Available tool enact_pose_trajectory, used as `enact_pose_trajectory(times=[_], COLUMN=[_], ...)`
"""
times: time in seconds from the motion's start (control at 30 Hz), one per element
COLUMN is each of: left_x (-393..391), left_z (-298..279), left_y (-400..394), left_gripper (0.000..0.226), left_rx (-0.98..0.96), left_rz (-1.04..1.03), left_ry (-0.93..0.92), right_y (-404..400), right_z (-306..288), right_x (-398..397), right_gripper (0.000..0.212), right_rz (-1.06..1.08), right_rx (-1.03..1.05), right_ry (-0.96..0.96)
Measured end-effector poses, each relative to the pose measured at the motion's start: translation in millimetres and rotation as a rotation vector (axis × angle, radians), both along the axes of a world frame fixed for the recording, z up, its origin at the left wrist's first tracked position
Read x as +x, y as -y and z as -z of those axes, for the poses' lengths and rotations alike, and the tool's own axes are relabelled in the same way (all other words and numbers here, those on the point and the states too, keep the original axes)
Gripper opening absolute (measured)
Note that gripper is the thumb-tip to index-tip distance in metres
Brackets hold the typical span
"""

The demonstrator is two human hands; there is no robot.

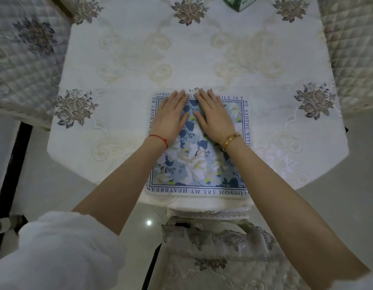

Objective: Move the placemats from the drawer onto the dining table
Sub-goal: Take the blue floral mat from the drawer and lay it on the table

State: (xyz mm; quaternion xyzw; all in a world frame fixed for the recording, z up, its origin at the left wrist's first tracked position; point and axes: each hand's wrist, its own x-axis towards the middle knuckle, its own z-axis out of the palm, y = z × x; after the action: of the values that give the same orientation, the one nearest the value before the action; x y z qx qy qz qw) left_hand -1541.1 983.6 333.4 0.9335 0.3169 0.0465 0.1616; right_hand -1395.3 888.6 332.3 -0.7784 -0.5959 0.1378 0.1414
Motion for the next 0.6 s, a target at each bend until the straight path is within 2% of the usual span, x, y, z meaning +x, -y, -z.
enact_pose_trajectory(times=[0.17, 0.37, 0.5, 0.6], left_x=[-18, -46, -56, -62], left_z=[7, 4, -6, -13], left_y=[-4, -16, -8, 11], left_gripper=[0.063, 0.066, 0.065, 0.062], left_rx=[-0.004, 0.001, -0.016, 0.026], left_rz=[-0.062, -0.14, -0.227, -0.129], left_ry=[0.013, -0.022, -0.001, 0.034], right_y=[24, 73, 88, 92], right_z=[2, -1, -6, -11], right_x=[22, 59, 55, 29], right_gripper=[0.061, 0.063, 0.063, 0.06], right_rz=[0.021, 0.189, 0.298, 0.227], right_rx=[-0.012, -0.073, -0.087, -0.063], right_ry=[0.044, 0.078, 0.103, 0.096])
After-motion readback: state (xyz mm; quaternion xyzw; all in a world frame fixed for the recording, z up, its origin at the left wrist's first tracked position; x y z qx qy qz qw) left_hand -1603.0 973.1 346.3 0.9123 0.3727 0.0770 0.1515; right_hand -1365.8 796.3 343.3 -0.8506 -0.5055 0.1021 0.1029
